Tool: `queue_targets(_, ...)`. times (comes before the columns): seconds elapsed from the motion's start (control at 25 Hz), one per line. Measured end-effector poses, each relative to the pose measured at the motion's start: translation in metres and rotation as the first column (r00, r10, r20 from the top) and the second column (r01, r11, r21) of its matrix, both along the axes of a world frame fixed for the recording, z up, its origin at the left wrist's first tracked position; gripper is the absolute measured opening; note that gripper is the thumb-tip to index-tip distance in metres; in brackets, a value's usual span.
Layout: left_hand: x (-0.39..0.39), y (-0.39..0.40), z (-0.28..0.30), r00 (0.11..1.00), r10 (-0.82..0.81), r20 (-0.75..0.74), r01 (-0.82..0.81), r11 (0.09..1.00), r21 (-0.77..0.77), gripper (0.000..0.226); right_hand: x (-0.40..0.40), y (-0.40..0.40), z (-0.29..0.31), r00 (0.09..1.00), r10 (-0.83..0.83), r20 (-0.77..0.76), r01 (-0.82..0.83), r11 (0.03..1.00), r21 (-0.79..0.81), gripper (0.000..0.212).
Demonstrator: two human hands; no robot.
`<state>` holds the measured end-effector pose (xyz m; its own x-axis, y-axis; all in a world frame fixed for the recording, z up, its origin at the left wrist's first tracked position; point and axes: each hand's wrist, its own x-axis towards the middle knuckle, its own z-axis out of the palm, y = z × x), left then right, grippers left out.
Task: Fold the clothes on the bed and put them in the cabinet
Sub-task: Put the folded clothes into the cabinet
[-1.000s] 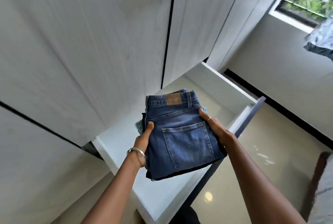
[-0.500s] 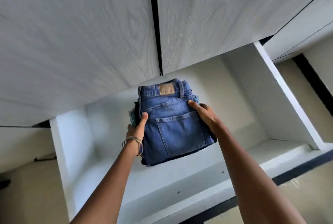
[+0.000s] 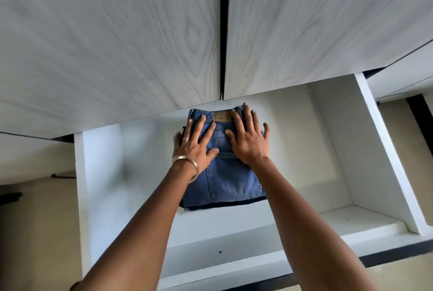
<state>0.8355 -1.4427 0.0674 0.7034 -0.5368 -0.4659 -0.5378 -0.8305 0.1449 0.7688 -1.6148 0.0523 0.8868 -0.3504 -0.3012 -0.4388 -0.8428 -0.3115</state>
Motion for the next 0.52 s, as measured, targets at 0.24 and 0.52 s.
queue_targets(0.24,0.014,-0.009,0.014,0.981,0.066,-0.182,-0.041,0.990,0.138,0.078,0.018,0.005,0.006,0.989,0.046,-0.141,-0.047,0.999,-0.007,0.062)
queue_targets(0.52,-0.013,0.031,0.070,0.959,0.180,-0.218,-0.215,0.966,-0.146,0.063,0.014,-0.009,0.071,0.956,0.098,-0.278,-0.074,0.993,0.096,0.084)
